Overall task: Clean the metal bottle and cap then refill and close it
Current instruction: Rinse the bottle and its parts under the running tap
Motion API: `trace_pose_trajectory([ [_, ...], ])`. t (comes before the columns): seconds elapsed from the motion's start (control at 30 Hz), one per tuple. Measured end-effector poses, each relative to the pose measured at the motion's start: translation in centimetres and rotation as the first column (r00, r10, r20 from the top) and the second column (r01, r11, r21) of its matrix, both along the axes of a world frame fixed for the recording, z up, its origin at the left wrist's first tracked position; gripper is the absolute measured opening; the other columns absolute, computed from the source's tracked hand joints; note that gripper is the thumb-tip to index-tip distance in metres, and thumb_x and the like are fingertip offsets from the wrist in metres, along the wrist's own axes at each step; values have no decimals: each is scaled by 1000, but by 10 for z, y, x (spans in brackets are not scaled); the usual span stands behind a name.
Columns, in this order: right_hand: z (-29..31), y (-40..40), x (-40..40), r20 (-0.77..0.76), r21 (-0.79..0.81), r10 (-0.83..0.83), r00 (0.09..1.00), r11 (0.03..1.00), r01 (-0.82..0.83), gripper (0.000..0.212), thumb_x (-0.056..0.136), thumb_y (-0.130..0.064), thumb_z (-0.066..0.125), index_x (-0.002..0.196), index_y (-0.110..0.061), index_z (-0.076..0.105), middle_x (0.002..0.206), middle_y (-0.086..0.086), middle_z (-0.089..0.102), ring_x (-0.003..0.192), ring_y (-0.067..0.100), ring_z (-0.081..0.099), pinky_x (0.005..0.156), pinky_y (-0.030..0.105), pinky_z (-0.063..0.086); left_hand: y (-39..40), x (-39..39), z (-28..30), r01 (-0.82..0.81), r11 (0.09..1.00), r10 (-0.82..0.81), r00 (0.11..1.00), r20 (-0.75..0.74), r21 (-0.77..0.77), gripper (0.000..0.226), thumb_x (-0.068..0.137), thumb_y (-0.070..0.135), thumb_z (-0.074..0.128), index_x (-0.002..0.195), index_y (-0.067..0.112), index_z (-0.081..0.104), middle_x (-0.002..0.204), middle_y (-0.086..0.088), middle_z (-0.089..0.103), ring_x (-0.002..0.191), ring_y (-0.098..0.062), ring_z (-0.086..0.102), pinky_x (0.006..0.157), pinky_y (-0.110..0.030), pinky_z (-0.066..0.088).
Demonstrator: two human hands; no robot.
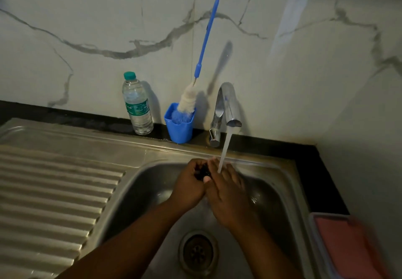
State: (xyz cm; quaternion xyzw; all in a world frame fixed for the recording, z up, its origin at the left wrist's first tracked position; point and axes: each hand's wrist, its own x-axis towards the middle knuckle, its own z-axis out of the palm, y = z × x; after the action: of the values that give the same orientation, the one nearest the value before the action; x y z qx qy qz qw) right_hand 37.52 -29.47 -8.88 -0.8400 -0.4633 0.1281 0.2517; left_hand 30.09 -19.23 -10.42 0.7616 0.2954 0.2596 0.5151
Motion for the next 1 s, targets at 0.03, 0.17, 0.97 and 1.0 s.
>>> trace_pose_trajectory([
  [0.03, -1, -4, -2, 69, -37, 22, 997, 999, -19, 78, 80, -74, -4, 149, -39, 5, 158, -12, 3, 146, 12, -5, 118, 38, -1, 2, -2, -4, -19, 1000, 19, 1000, 15, 3, 19, 89, 17, 68, 108, 19, 62, 97, 11, 68, 90, 7, 62, 77, -9, 46],
  [0.17, -9, -9, 4, 63, -57, -87, 994, 994, 91, 79, 81, -75, -2, 150, -38, 8, 159, -9, 8, 146, 15, -4, 119, 43, 4, -7, -10, -17, 72, 997, -73, 996, 49, 7, 31, 81, 15, 75, 110, 18, 63, 102, 6, 70, 95, -3, 67, 82, -17, 53],
  [0.97, 6, -8, -9, -631, 220, -97, 770, 929, 297, 60, 90, -52, 36, 144, -27, 34, 144, -1, 42, 128, 14, 44, 97, 20, 38, -16, -3, -4, 135, 930, -123, 991, 55, -342, 15, 88, 15, 68, 100, 7, 69, 88, -6, 72, 82, -18, 69, 78, -32, 56],
  [1.0, 6, -2, -6, -763, 225, -109, 637, 879, 421, 54, 91, -49, 38, 136, -20, 46, 133, 5, 53, 113, 14, 56, 83, 18, 46, -22, -2, -3, 148, 878, -133, 989, 65, -455, 14, 88, 13, 67, 99, 4, 69, 85, -8, 70, 78, -20, 67, 75, -34, 55],
])
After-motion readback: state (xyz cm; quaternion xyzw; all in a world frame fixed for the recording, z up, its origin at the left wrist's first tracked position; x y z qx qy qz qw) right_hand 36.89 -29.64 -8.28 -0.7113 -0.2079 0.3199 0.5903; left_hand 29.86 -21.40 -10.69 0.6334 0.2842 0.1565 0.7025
